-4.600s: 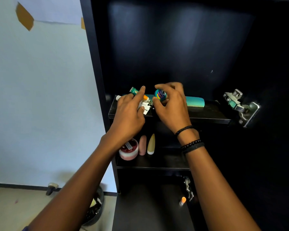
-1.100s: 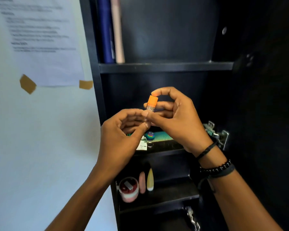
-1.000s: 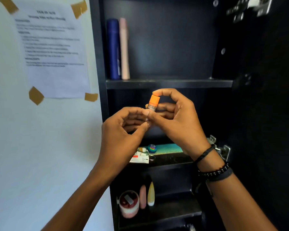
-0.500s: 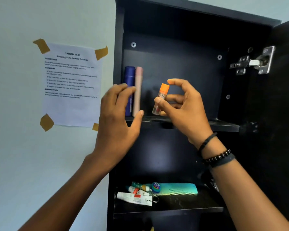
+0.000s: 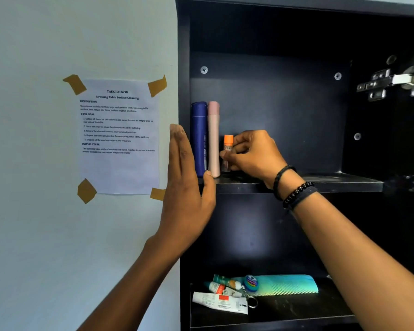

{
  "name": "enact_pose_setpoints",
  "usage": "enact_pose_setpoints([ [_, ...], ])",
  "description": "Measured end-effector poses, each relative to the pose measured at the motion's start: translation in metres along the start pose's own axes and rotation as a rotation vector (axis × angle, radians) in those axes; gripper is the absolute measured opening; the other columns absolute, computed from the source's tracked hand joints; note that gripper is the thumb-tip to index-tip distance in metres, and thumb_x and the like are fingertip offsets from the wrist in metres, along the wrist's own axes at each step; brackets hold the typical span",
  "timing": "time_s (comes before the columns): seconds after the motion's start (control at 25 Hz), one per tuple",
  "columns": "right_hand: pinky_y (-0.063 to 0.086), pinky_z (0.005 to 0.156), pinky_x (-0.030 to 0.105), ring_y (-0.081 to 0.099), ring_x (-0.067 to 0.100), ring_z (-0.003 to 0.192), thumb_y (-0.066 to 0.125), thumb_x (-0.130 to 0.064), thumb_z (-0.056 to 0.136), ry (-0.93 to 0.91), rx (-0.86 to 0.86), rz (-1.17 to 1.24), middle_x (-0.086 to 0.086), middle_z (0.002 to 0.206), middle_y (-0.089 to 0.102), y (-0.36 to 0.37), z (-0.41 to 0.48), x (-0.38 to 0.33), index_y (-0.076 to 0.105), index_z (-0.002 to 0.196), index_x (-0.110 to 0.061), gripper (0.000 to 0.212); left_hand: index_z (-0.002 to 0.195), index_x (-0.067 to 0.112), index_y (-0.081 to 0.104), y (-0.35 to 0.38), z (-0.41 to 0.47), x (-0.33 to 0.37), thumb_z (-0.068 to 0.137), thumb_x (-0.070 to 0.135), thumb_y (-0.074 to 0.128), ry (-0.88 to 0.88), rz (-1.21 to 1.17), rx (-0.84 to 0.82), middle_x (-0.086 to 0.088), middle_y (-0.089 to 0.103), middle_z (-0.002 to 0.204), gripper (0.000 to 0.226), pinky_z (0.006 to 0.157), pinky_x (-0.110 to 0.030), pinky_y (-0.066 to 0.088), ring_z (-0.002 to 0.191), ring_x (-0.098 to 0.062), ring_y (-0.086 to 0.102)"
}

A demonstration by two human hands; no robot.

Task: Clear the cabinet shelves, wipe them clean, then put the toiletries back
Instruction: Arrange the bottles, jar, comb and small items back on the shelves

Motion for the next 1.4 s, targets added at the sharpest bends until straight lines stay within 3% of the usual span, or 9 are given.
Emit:
enact_pose_setpoints([
  [0.16, 0.058, 0.074, 0.048, 0.071, 0.025, 0.074, 0.082, -0.026, 0.069, 0.024, -0.042, -0.024, 0.009, 0.074, 0.073, 0.002, -0.001, 0.004, 0.067, 0.085, -0.011, 0.027, 0.151, 0.007, -0.002, 0.001, -0.001, 0.0, 0.091, 0.011, 0.055, 0.005, 0.019, 0.019, -0.003, -0.006, 0.16, 0.082, 0.095, 0.012, -0.004, 0.131, 0.02, -0.022],
  [0.4, 0.059, 0.074, 0.047, 0.072, 0.023, 0.073, 0.079, -0.027, 0.072, 0.03, -0.052, -0.045, 0.009, 0.075, 0.073, 0.0, -0.006, -0.002, 0.068, 0.086, -0.012, 0.023, 0.151, 0.011, -0.005, 0.005, -0.002, -0.003, 0.092, 0.015, 0.053, -0.005, 0.019, 0.034, 0.0, -0.007, 0.16, 0.082, 0.102, 0.006, -0.004, 0.136, 0.015, -0.018],
  [0.68, 0.06, 0.074, 0.043, 0.073, 0.022, 0.069, 0.079, -0.025, 0.073, 0.064, -0.049, -0.041, 0.006, 0.074, 0.074, -0.006, -0.013, -0.012, 0.068, 0.087, -0.013, 0.021, 0.151, 0.012, -0.005, 0.006, -0.004, -0.004, 0.095, 0.021, 0.05, -0.019, 0.06, 0.032, 0.001, -0.008, 0.16, 0.079, 0.097, 0.01, -0.005, 0.131, 0.019, -0.022],
  [0.96, 0.059, 0.077, 0.041, 0.07, 0.018, 0.076, 0.08, -0.039, 0.07, 0.106, 0.041, -0.045, 0.002, 0.077, 0.071, -0.014, -0.027, -0.02, 0.065, 0.095, -0.016, 0.037, 0.151, 0.012, -0.005, 0.006, -0.008, -0.006, 0.098, 0.028, 0.045, -0.01, 0.065, 0.01, 0.0, -0.008, 0.16, 0.075, 0.104, 0.004, -0.006, 0.135, 0.013, -0.02],
  [1.12, 0.054, 0.086, 0.036, 0.065, 0.013, 0.092, 0.075, -0.05, 0.072, 0.014, 0.237, -0.226, -0.007, 0.091, 0.068, -0.016, -0.063, -0.026, 0.064, 0.099, -0.021, 0.041, 0.151, 0.007, 0.001, 0.004, -0.026, -0.007, 0.098, 0.027, 0.039, -0.003, 0.056, 0.017, -0.006, -0.004, 0.16, 0.069, 0.115, -0.011, -0.001, 0.144, -0.003, -0.009],
  [1.28, 0.038, 0.094, 0.019, 0.054, 0.015, 0.111, 0.071, -0.04, 0.079, -0.12, 0.36, -0.306, -0.002, 0.112, 0.059, -0.015, -0.111, -0.02, 0.059, 0.11, -0.018, 0.04, 0.151, 0.005, 0.005, 0.005, -0.057, 0.004, 0.096, 0.022, 0.042, 0.001, 0.076, -0.021, -0.013, -0.003, 0.159, 0.068, 0.12, -0.044, 0.016, 0.148, -0.022, -0.002],
  [1.4, 0.032, 0.103, 0.018, 0.045, 0.015, 0.121, 0.069, -0.035, 0.081, -0.135, 0.418, -0.33, -0.001, 0.121, 0.052, -0.014, -0.154, -0.009, 0.057, 0.116, -0.017, 0.041, 0.15, 0.004, 0.009, 0.006, -0.085, 0.013, 0.096, 0.021, 0.043, 0.011, 0.082, -0.085, -0.015, -0.001, 0.159, 0.067, 0.119, -0.048, 0.014, 0.148, -0.025, -0.002],
])
Point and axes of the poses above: each hand's wrist, its own z-axis towards the middle knuckle, its own y-axis out of the palm, x = y × z, the point moved 1 cm from there along z, towards the middle knuckle
